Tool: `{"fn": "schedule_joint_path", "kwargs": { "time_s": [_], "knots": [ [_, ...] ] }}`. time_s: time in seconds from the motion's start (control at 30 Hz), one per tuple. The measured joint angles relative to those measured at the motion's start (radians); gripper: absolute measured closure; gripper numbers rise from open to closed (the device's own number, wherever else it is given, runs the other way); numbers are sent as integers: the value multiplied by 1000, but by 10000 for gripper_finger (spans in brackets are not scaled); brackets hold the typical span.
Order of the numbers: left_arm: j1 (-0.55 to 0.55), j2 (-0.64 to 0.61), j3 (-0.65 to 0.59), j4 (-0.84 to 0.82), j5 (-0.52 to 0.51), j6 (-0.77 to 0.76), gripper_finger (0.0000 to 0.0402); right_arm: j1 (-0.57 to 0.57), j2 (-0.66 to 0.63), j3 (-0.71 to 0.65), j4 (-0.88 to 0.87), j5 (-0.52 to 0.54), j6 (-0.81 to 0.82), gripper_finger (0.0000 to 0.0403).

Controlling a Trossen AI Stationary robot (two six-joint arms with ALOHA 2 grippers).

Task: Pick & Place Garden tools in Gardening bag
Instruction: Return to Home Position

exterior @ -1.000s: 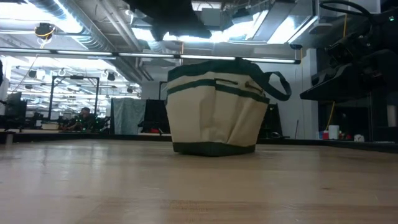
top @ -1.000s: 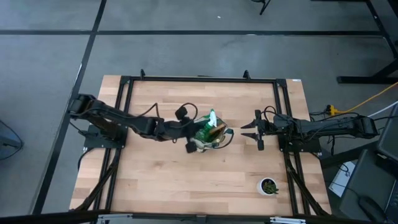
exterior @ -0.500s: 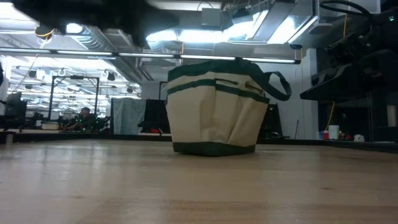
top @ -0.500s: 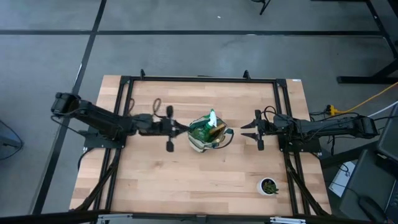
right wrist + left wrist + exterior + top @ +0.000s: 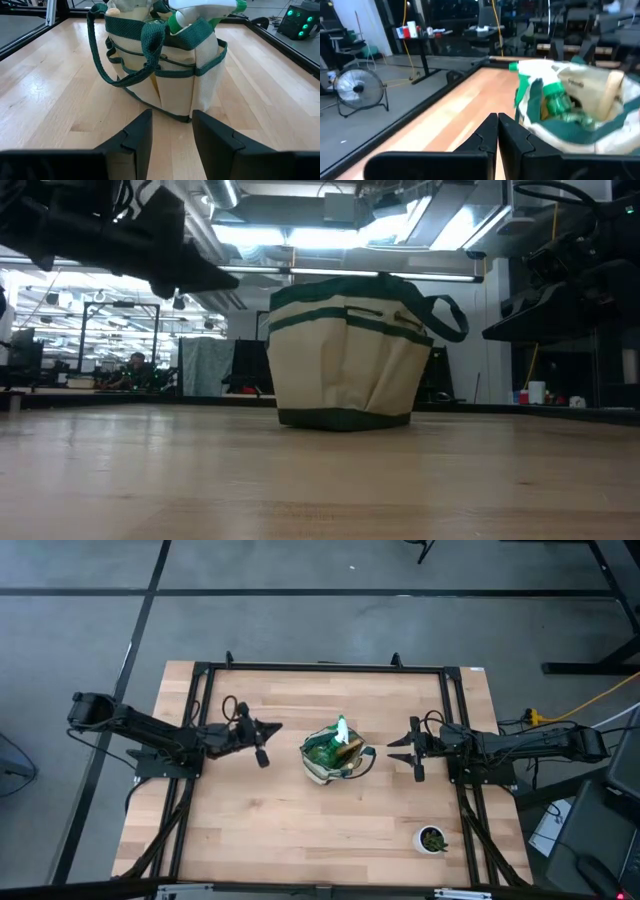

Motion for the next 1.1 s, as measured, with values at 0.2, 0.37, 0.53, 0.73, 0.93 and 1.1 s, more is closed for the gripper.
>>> {"fn": "schedule_joint_path", "kwargs": {
  "time_s": [0.2,0.37,0.53,0.73,0.93,1.1],
  "knots": [
    [0,0,-1,-23,10,-57,396,0,0,0,0,0,0,259],
    [53,-5,-1,-15,180,21,393,0,0,0,0,0,0,259],
    [194,-38,-81,112,483,3,391,0,0,0,0,0,0,259],
    [309,-64,-208,332,592,-58,395,0,0,0,0,0,0,259],
    [335,-85,-207,296,565,-76,392,0,0,0,0,0,0,259],
    [335,-169,-207,293,564,-7,392,0,0,0,1,0,0,259]
  ]
}}
